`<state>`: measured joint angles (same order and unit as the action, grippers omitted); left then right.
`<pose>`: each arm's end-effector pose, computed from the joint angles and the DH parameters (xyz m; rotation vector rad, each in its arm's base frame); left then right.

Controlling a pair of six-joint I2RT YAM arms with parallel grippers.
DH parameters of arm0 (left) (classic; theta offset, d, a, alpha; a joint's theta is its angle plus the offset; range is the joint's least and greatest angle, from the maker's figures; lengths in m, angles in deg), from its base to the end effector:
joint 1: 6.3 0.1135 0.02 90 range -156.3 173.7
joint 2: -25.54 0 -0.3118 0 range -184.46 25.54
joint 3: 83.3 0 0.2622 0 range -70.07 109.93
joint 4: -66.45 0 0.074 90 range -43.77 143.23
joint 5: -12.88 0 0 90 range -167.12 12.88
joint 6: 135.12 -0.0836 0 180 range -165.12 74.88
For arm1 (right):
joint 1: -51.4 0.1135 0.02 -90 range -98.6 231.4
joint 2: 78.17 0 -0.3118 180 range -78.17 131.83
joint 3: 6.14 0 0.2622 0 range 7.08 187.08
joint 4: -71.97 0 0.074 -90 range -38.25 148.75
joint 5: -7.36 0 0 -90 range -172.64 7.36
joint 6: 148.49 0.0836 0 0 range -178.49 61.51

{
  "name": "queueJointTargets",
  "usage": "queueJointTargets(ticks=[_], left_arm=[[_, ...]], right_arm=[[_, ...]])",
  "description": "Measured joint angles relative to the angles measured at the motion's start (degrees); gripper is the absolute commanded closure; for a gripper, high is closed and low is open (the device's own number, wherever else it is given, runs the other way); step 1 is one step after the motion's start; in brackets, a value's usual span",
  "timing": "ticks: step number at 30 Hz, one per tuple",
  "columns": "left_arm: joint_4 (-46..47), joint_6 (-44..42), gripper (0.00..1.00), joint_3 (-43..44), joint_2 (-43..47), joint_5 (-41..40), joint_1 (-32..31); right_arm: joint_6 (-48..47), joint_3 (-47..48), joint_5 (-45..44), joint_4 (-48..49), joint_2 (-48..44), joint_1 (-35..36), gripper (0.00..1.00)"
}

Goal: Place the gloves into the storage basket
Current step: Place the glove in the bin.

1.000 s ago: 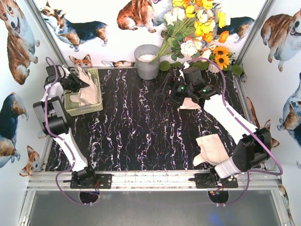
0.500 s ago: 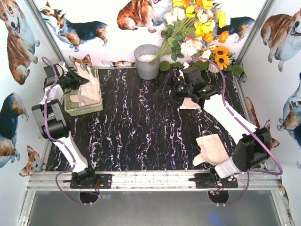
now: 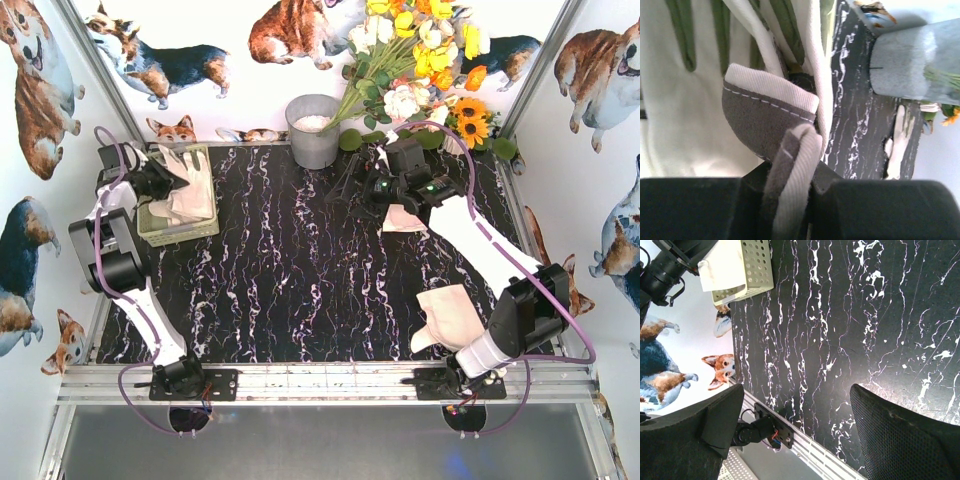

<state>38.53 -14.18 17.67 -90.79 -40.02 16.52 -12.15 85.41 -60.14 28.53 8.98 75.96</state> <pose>0.4929 0.1527 0.2271 -0.7263 2.1541 -0.8219 0.3354 0.1885 0.3498 0.2320 2.4210 1.0615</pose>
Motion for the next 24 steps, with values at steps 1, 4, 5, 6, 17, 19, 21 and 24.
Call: queueJointTargets(ticks=[1,4,5,6,17,19,21,24], left_arm=[[-0.39,-0.44,1.0,-0.02,-0.26,-0.46,0.0],[-1.53,-2.01,1.0,-0.02,-0.92,-1.44,-0.24],[-1.84,-2.6,1.0,-0.02,-1.11,-1.84,-0.35],[-2.14,-3.1,1.0,-0.02,-1.29,-2.23,-0.5],[-3.04,-5.97,1.0,-1.86,-1.9,-9.6,-0.96],[-2.49,-5.64,1.0,-3.37,-1.88,-11.13,-1.01],[-1.6,-4.98,1.0,-5.2,-1.75,-12.33,-1.03],[-1.01,-4.02,1.0,-6.8,-1.66,-13.0,-1.14]], right_arm=[[-0.02,0.07,0.04,0.0,0.13,0.0,0.12],[-0.02,0.13,0.2,-0.02,0.42,-0.09,0.12],[-0.02,0.13,0.22,-0.02,0.46,-0.13,0.12],[-0.04,0.15,0.26,-0.02,0.48,-0.17,0.12],[-0.59,1.18,0.85,-0.09,1.07,-0.26,0.12],[-0.81,1.18,1.03,-0.09,1.07,-0.28,0.12],[-0.98,1.18,1.16,-0.09,1.07,-0.31,0.12],[-1.09,1.18,1.33,-0.09,1.07,-0.31,0.11]])
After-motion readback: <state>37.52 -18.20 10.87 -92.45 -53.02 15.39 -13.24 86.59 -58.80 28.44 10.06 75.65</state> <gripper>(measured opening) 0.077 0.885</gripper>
